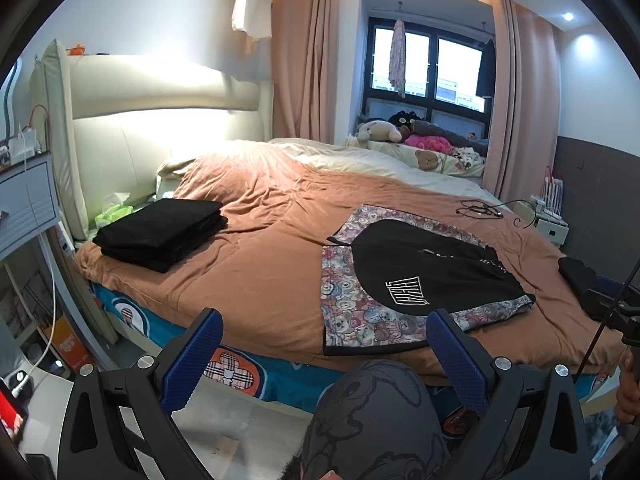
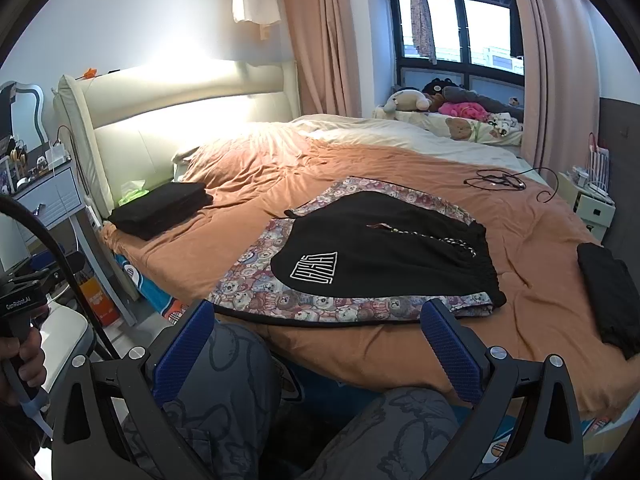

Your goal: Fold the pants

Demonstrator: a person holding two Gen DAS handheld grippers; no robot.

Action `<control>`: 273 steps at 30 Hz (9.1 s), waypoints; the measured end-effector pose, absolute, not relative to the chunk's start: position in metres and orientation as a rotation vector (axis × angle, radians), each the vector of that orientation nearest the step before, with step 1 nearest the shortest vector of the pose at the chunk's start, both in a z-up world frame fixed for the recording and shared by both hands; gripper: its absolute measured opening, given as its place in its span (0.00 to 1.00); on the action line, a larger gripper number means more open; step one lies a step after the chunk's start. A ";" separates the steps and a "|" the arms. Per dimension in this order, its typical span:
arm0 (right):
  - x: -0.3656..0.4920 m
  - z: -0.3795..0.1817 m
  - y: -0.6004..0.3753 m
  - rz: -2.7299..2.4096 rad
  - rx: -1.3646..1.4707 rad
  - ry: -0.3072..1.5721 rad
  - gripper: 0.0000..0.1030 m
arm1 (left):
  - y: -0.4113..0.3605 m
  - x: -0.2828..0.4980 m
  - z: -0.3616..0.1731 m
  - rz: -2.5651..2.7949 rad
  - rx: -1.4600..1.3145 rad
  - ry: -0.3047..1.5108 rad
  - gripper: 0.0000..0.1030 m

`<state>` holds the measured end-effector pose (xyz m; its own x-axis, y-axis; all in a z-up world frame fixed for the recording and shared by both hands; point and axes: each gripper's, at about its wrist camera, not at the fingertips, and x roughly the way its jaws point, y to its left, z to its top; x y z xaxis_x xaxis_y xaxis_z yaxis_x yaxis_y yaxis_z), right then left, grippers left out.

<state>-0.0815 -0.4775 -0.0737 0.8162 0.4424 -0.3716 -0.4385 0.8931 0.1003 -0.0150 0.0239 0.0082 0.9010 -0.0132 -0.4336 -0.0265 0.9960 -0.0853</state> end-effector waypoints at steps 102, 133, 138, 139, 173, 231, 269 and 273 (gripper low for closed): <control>0.134 -0.155 -0.537 0.264 0.355 0.768 0.97 | 0.049 0.183 -0.188 -0.295 -0.744 0.976 0.53; 0.151 -0.143 -0.621 0.326 0.627 0.827 0.85 | 0.042 0.173 -0.102 -0.215 -0.668 0.787 0.06; 0.184 -0.163 -0.629 0.332 0.714 0.887 0.77 | 0.038 0.176 -0.082 -0.212 -0.653 0.741 0.06; 0.189 -0.166 -0.629 0.335 0.725 0.899 0.77 | 0.037 0.178 -0.079 -0.211 -0.652 0.735 0.06; 0.232 -0.158 -0.657 0.517 0.836 0.844 0.12 | 0.046 0.232 -0.029 -0.196 -0.674 0.625 0.06; 0.394 -0.143 -0.576 0.300 0.895 0.718 0.10 | -0.035 0.685 -0.102 -0.173 -0.442 0.882 0.06; 0.391 -0.115 -0.564 0.139 0.500 0.797 0.73 | -0.101 0.742 -0.153 -0.267 0.171 0.963 0.40; 0.394 -0.119 -0.560 0.142 0.463 0.802 0.54 | -0.105 0.738 -0.144 -0.260 0.210 0.923 0.10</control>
